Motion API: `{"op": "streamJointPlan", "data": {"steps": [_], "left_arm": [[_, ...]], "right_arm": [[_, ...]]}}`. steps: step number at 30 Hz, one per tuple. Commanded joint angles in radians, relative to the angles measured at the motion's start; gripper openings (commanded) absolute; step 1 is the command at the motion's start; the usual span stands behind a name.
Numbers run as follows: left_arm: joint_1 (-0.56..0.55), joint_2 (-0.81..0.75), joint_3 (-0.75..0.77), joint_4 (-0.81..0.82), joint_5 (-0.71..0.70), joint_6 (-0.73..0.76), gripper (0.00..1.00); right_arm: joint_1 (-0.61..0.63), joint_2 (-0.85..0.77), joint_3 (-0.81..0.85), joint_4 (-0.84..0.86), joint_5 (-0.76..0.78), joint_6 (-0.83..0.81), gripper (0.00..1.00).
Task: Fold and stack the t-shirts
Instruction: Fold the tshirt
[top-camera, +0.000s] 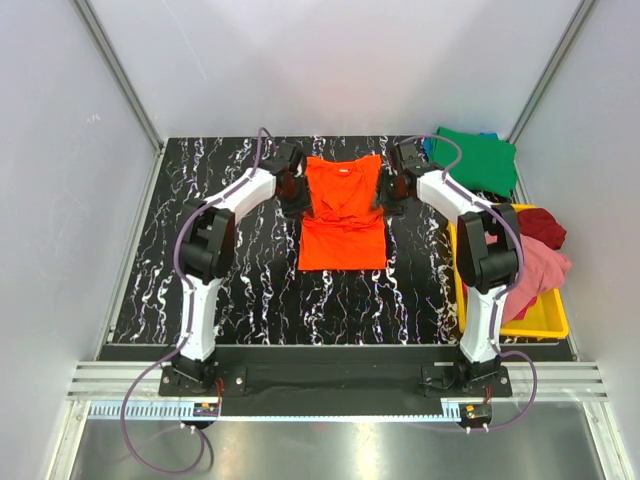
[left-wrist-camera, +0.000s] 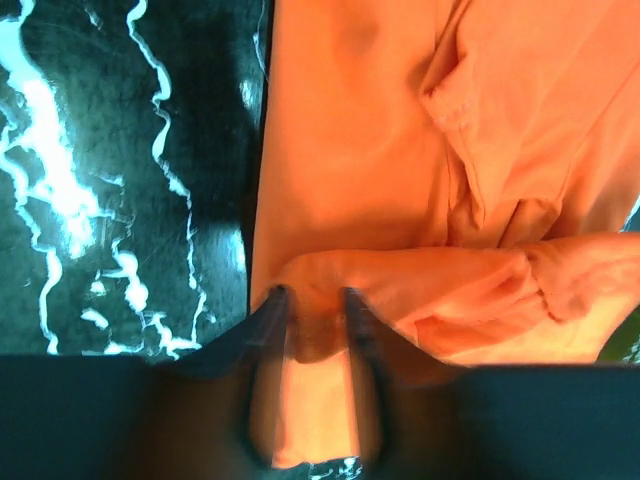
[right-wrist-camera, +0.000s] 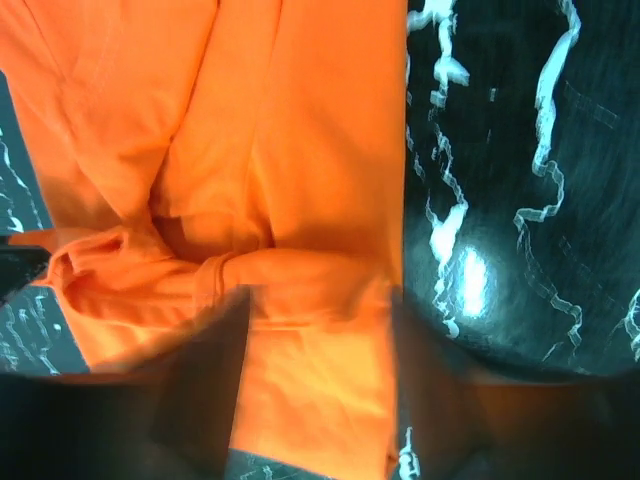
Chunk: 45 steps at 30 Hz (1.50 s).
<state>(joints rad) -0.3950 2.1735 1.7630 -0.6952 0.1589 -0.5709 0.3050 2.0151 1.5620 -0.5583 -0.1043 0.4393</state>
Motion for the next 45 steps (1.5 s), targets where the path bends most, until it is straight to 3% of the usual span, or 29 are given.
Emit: {"op": "streamJointPlan", "data": {"steps": [1,3,4,8,14,20,25,31,38,44,45], "left_arm": [[0.027,-0.003,0.075,-0.030,0.041,0.013,0.50],[0.047,-0.061,0.069,-0.043,0.021,0.013,0.59],[0.053,-0.088,0.043,-0.046,0.008,0.014,0.63],[0.065,-0.260,-0.090,-0.047,-0.079,0.023,0.67],[0.061,-0.429,-0.318,-0.044,-0.056,0.069,0.66],[0.051,-0.605,-0.526,-0.041,-0.038,0.112,0.66],[0.051,-0.724,-0.634,-0.069,-0.077,0.169,0.66],[0.053,-0.814,-0.743,-0.075,-0.188,0.192,0.66],[0.053,-0.827,-0.741,-0.069,-0.193,0.200,0.65],[0.051,-0.833,-0.754,-0.066,-0.185,0.195,0.65],[0.051,-0.833,-0.757,-0.066,-0.185,0.195,0.65]], "right_arm": [[-0.035,0.036,0.096,0.015,-0.031,-0.025,0.72],[-0.056,0.037,0.122,-0.008,-0.034,-0.022,0.87],[-0.076,0.024,0.128,-0.012,-0.034,-0.021,0.88],[-0.084,-0.084,0.060,-0.012,-0.027,-0.030,0.88],[-0.035,-0.280,-0.152,0.061,-0.138,0.019,0.86],[0.092,-0.270,-0.181,0.072,-0.156,0.035,0.84],[0.172,-0.164,-0.079,0.070,-0.182,0.039,0.84],[0.178,0.006,0.058,0.043,-0.205,0.035,0.82],[0.180,0.209,0.259,-0.052,-0.198,-0.010,0.82],[0.143,0.414,0.625,-0.233,-0.088,-0.094,0.83],[0.117,0.440,0.752,-0.261,-0.081,-0.103,0.83]]}}
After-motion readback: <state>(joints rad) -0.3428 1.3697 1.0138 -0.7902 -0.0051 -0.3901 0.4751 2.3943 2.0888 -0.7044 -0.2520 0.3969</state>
